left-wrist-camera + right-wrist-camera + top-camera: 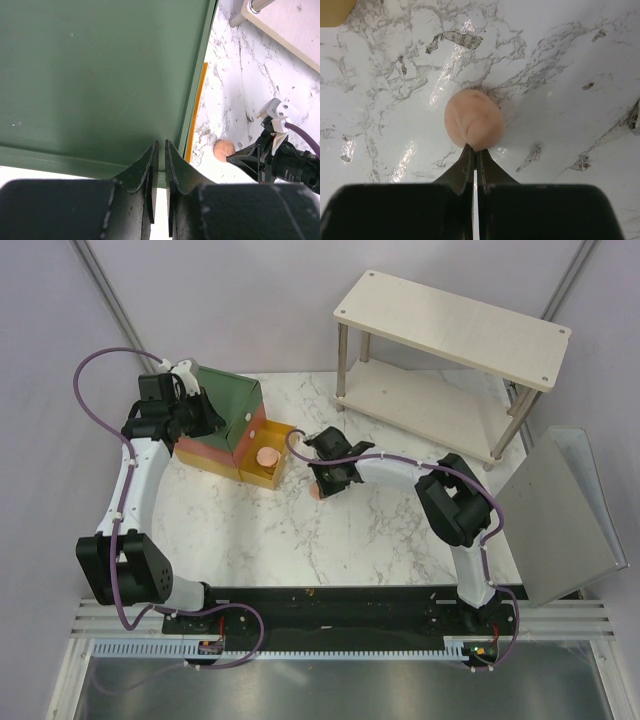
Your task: Organize the makeup
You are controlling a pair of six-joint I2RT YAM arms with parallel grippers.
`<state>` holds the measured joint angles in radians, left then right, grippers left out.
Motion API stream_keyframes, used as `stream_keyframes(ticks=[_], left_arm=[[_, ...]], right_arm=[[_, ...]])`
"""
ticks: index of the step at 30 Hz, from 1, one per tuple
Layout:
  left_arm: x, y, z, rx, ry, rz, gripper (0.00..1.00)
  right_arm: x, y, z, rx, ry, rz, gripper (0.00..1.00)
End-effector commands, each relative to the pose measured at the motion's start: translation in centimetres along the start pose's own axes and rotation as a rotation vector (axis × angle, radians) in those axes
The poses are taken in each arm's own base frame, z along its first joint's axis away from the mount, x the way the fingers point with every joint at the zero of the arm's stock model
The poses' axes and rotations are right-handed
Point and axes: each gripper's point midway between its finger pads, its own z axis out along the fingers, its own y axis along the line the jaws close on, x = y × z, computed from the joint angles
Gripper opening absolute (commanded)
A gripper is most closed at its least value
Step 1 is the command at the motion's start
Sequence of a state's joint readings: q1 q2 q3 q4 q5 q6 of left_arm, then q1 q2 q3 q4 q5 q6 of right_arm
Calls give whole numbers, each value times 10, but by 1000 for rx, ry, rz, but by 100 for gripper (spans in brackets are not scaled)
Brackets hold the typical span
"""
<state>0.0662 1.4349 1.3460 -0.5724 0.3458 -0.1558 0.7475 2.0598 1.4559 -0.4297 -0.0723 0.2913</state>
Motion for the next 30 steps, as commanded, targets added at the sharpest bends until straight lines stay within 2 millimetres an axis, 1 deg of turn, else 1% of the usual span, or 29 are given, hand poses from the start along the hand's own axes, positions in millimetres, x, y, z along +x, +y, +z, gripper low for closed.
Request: stream_keyframes(ticks=[1, 3, 6, 8, 9, 11, 12, 13, 14, 15, 16, 17, 18, 19, 20, 21, 22, 23, 24, 25, 26, 27, 28, 30], left_arm=[[66, 16, 3, -57, 233, -77, 18], [67, 17, 4, -59, 234, -77, 18], [67, 16, 4, -56, 234, -78, 18], [68, 17, 4, -58, 235, -78, 18], [67, 16, 4, -58, 234, -78, 18], [67, 16, 4, -56, 236, -78, 18], [67, 16, 4, -56, 234, -78, 18], [67, 16, 4, -56, 233, -75, 18], [66, 16, 3, -56, 233, -76, 18], [66, 16, 3, -57, 233, -77, 18], [66, 15, 4, -54, 230, -74, 18], [65, 16, 4, -54, 230, -75, 18], [65, 16, 4, -55, 230, -73, 18], [65, 16, 3, -56, 228, -73, 18], [65, 15, 3, -54, 230, -71, 18], [65, 16, 3, -56, 228, -70, 18], [65, 16, 3, -57, 228, -68, 18], [65, 16, 3, -57, 228, -68, 18], [65, 17, 3, -60, 228, -66, 18], [65, 17, 3, -61, 228, -65, 18], [65, 17, 2, -60, 227, -65, 18], [64, 16, 2, -59, 224, -63, 18], [64, 16, 2, -60, 224, -64, 19], [64, 17, 2, -61, 224, -63, 18]], right_arm=[[-43, 11, -23, -25, -112, -10, 0], [-54, 15, -33, -39, -143, -9, 0], [-82, 24, -50, -66, -212, -11, 0], [-94, 29, -56, -82, -239, -4, 0], [-107, 34, -63, -95, -272, -6, 0], [-116, 40, -65, -119, -290, 6, 0], [-128, 45, -70, -133, -319, 7, 1], [-131, 47, -65, -138, -319, 11, 1], [-136, 49, -66, -146, -326, 18, 1], [-148, 54, -70, -164, -350, 19, 1], [-151, 56, -62, -172, -347, 21, 1], [-156, 59, -62, -183, -355, 21, 1], [-171, 65, -69, -207, -388, 23, 1], [-172, 67, -58, -212, -378, 26, 1], [-177, 70, -57, -222, -384, 29, 2], [-192, 76, -64, -239, -419, 26, 2], [-192, 76, -51, -241, -404, 29, 3], [-196, 77, -49, -245, -409, 31, 4], [-207, 80, -54, -253, -437, 30, 5], [-205, 79, -42, -250, -418, 39, 5], [-207, 79, -40, -251, -421, 44, 7], [-210, 79, -40, -253, -426, 50, 11], [-209, 78, -34, -251, -418, 67, 16], [-209, 77, -32, -252, -416, 78, 24]])
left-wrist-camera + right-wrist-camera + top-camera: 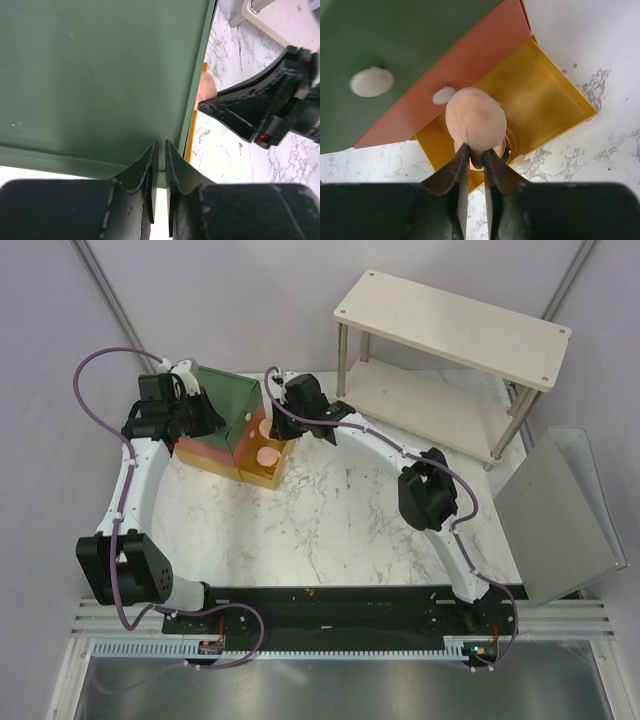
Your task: Organize the makeup
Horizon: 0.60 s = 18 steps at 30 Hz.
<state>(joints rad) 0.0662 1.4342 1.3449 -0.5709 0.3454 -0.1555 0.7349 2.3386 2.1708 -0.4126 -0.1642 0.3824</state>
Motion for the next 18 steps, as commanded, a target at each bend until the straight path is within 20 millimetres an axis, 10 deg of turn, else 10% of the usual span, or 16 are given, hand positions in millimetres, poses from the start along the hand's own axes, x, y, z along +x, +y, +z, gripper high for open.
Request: stream_keyframes(ticks=[1, 5, 7, 13, 18], left_arm=[[64, 17, 1, -63, 223, -63, 18], [63, 17, 1, -63, 222, -61, 19], [62, 17, 2, -61, 221, -63, 19], [60, 16, 2, -58, 218, -63, 19], [64, 16, 3, -60, 228, -63, 19]], right_arm=[[-12, 6, 1, -25, -25, 40, 30], [-9, 3, -2, -20, -29, 33, 73], [-18, 5, -10, -25, -56, 22, 74], [-21, -6, -20, -20, -66, 44, 68], [-10, -18, -28, -28, -38, 90, 40]])
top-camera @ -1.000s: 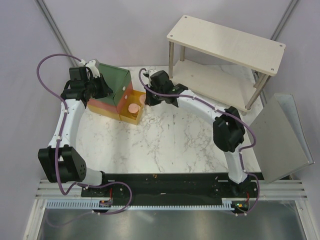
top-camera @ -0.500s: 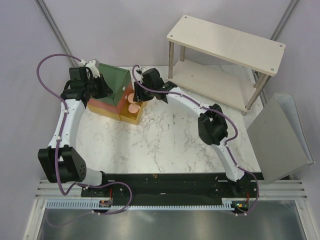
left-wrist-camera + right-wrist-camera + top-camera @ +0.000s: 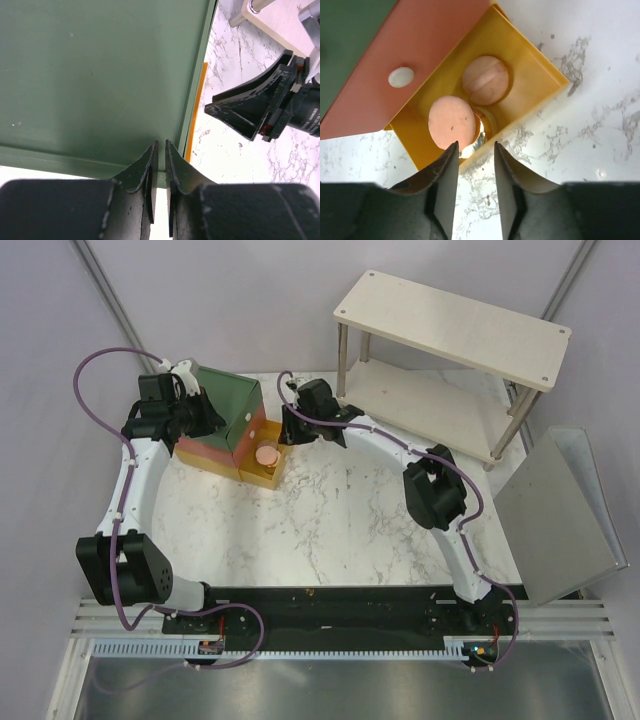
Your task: Organize the makeup
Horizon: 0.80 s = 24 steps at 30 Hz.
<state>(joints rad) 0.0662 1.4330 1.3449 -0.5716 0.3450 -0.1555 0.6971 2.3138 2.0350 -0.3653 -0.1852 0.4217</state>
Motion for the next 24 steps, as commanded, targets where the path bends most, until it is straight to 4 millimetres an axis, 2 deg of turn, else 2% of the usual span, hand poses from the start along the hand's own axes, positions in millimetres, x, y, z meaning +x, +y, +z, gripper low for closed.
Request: stream_keyframes(ticks=[1, 2, 4, 5, 6, 8, 11, 14, 18, 24], left_arm=[[65, 17, 3, -61, 228, -65, 19], [66, 17, 3, -61, 231, -66, 19], [66, 17, 3, -63, 231, -67, 19], [66, 18, 3, -63, 232, -67, 19], [67, 17, 3, -62, 234, -68, 19], [68, 17, 3, -63, 235, -67, 19], [68, 17, 4, -61, 237, -69, 19], [67, 17, 4, -58, 236, -71, 19], [67, 16, 3, -56, 236, -71, 19], [67, 16, 3, -58, 233, -73, 19]], right_arm=[[-30, 13, -35, -69, -76, 22, 33], [-18, 5, -33, -58, -50, 32, 31], [-16, 5, -39, -66, -55, 32, 27], [-6, -1, -38, -57, -33, 39, 26], [-4, -1, -39, -57, -33, 41, 26], [10, 1, -39, -108, 9, 48, 19], [24, 5, -32, -174, 46, 67, 14], [42, 2, -16, -228, 96, 149, 9], [54, -3, -4, -255, 117, 229, 8], [57, -10, 11, -235, 124, 253, 9]])
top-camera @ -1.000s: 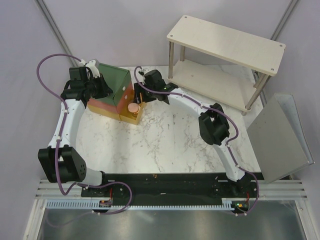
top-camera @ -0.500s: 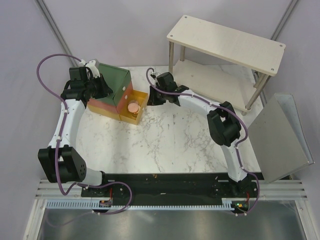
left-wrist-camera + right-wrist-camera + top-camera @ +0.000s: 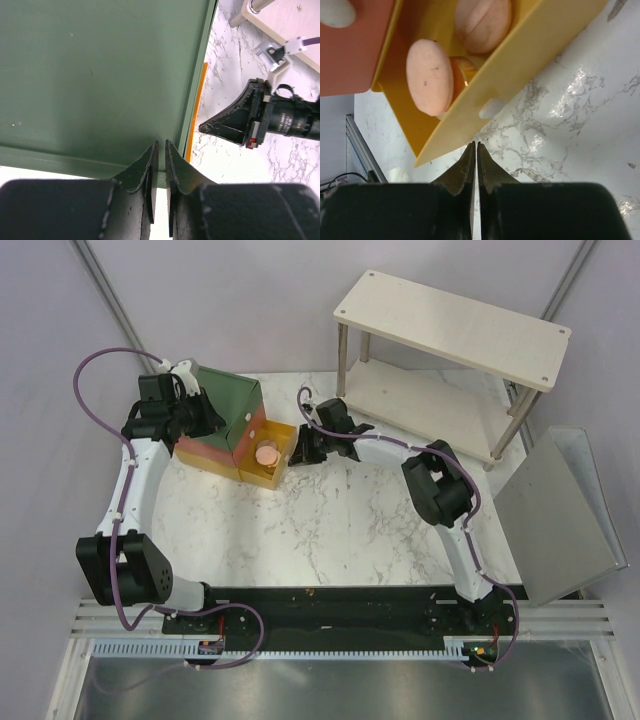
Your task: Organize the makeup
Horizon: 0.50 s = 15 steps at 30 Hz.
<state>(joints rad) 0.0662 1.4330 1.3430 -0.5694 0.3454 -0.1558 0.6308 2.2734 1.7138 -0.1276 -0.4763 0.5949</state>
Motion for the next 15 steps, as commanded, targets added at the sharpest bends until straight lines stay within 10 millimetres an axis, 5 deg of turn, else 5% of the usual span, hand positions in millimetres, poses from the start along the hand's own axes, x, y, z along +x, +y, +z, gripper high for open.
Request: stream_keyframes(ticks=[1, 15], left_arm=[[67, 15, 2, -56, 235, -72, 19], [65, 16, -1, -61, 228, -66, 19]], right_arm=[[-11, 6, 11, -49, -21, 27, 8], [-39, 19, 31, -90, -72, 30, 9]])
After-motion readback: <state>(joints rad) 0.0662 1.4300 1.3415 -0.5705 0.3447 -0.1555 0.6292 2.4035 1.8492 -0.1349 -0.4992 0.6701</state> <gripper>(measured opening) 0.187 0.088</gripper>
